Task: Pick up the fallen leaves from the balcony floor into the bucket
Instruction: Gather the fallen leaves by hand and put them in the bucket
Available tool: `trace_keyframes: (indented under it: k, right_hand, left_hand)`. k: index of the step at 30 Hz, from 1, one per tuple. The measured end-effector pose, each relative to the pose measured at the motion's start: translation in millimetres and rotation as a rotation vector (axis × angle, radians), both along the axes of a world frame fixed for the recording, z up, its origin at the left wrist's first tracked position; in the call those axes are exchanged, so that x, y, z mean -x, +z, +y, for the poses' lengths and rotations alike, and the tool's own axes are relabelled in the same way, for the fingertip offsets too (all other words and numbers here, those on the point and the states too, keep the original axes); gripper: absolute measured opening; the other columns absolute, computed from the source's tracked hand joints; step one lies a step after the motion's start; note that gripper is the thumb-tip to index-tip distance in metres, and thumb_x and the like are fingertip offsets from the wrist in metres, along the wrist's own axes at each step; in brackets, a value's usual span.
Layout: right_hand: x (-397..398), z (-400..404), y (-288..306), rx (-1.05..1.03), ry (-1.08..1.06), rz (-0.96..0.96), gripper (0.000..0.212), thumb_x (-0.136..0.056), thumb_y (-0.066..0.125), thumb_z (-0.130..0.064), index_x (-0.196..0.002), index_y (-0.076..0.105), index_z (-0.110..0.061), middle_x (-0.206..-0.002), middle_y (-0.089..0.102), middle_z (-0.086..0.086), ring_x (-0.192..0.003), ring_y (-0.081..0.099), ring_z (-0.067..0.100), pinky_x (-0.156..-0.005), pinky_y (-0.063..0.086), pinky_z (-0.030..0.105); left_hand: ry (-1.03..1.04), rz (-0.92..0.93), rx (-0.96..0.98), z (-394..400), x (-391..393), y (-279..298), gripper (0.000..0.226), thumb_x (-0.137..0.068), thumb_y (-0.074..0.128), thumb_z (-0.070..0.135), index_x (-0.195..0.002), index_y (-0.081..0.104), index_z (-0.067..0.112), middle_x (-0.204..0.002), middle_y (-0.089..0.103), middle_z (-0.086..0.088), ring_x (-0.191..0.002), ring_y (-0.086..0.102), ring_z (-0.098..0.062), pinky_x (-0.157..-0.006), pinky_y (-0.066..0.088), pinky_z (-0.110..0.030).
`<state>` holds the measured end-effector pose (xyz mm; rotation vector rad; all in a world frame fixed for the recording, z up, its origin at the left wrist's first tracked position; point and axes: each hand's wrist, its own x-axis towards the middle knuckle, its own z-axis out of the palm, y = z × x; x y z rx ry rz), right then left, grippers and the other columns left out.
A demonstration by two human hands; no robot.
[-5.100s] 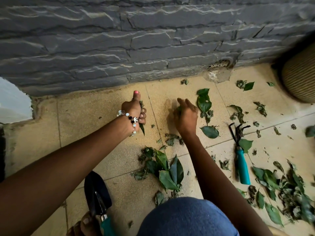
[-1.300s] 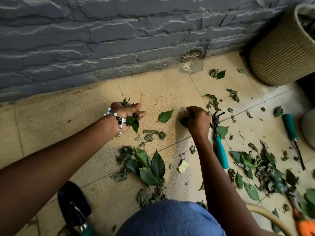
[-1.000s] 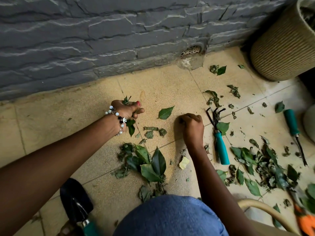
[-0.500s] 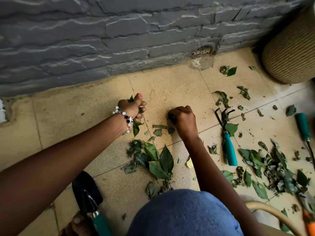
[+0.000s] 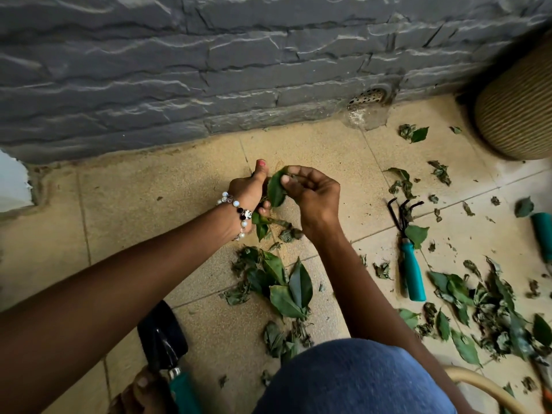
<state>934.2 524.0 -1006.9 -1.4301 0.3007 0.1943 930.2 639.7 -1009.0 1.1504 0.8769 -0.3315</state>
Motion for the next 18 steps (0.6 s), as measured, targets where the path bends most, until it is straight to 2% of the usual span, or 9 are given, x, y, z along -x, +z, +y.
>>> trace_keyframes:
  k: [4,7,9,10,12,13,14,16,18]
  right_hand:
    - [9,22,-6,0.451,0.013,-0.235,0.012,-0.082,0.072,-0.004,-0.09,0.074,-0.013,-0.088,0.075,0.002,-0.081,0.071,0.014,-0.074,0.059,0.036]
    - [7,13,-14,0.645,0.213,-0.394,0.017,-0.091,0.062,-0.022,-0.099,0.074,-0.014,-0.096,0.074,0.0,-0.093,0.068,0.014,-0.085,0.054,0.039]
    - [7,5,-17,0.53,0.387,-0.377,0.031,-0.097,0.049,-0.026,-0.114,0.069,-0.011,-0.113,0.071,0.005,-0.115,0.061,0.017,-0.1,0.047,0.035]
    - [8,0,-13,0.401,0.433,-0.33,0.032,-0.1,0.045,-0.022,-0.121,0.064,-0.008,-0.121,0.067,0.008,-0.123,0.057,0.013,-0.104,0.043,0.026]
    - [7,-11,-9,0.172,0.403,-0.227,0.03,-0.102,0.04,-0.01,-0.129,0.054,-0.007,-0.127,0.063,0.01,-0.123,0.055,0.006,-0.101,0.043,0.019]
    - [6,-18,-8,0.148,0.361,-0.192,0.03,-0.102,0.042,-0.007,-0.13,0.052,-0.009,-0.127,0.063,0.009,-0.122,0.056,0.007,-0.101,0.046,0.024]
    - [2,-26,-8,0.217,0.326,-0.165,0.03,-0.1,0.047,-0.008,-0.13,0.053,-0.01,-0.127,0.063,0.008,-0.12,0.058,0.011,-0.101,0.049,0.034]
    - [-5,-43,-20,0.576,0.361,-0.138,0.034,-0.096,0.059,-0.022,-0.128,0.057,-0.011,-0.128,0.063,0.008,-0.12,0.058,0.022,-0.101,0.048,0.045]
    - [-2,-51,-33,0.937,0.566,-0.155,0.062,-0.087,0.058,-0.056,-0.134,0.052,-0.015,-0.139,0.053,0.014,-0.129,0.047,0.033,-0.107,0.039,0.051]
  left_hand:
    - [-0.03,0.014,0.066,-4,-3,8,0.056,-0.084,0.052,0.068,-0.068,0.051,0.015,-0.052,0.047,-0.001,-0.039,0.043,-0.013,-0.04,0.032,-0.018]
    - [0.006,0.03,-0.008,-2,-5,6,0.052,-0.086,0.058,0.061,-0.066,0.053,0.013,-0.046,0.046,0.0,-0.033,0.04,-0.011,-0.037,0.031,-0.016]
    - [0.052,0.017,-0.049,2,-7,2,0.046,-0.088,0.061,0.052,-0.07,0.056,0.01,-0.048,0.049,-0.002,-0.03,0.039,-0.01,-0.035,0.031,-0.015]
    - [0.068,0.003,-0.054,3,-9,1,0.043,-0.09,0.062,0.048,-0.072,0.057,0.009,-0.053,0.051,-0.005,-0.03,0.039,-0.01,-0.034,0.031,-0.015]
    - [0.093,-0.038,-0.019,6,-11,-2,0.039,-0.092,0.062,0.042,-0.073,0.061,0.007,-0.064,0.056,-0.009,-0.033,0.038,-0.01,-0.035,0.03,-0.015]
    - [0.094,-0.047,-0.004,7,-11,-3,0.039,-0.092,0.062,0.04,-0.073,0.062,0.006,-0.065,0.057,-0.008,-0.033,0.037,-0.01,-0.035,0.029,-0.015]
    - [0.093,-0.045,-0.003,9,-12,-3,0.039,-0.092,0.062,0.039,-0.071,0.062,0.007,-0.064,0.056,-0.006,-0.034,0.036,-0.01,-0.035,0.027,-0.014]
    - [0.098,-0.023,-0.012,12,-12,-5,0.039,-0.092,0.063,0.039,-0.069,0.059,0.008,-0.062,0.052,-0.004,-0.032,0.034,-0.009,-0.034,0.026,-0.012]
    - [0.117,0.007,-0.017,16,-13,-6,0.04,-0.092,0.063,0.041,-0.068,0.056,0.01,-0.063,0.049,-0.005,-0.03,0.034,-0.008,-0.033,0.025,-0.012]
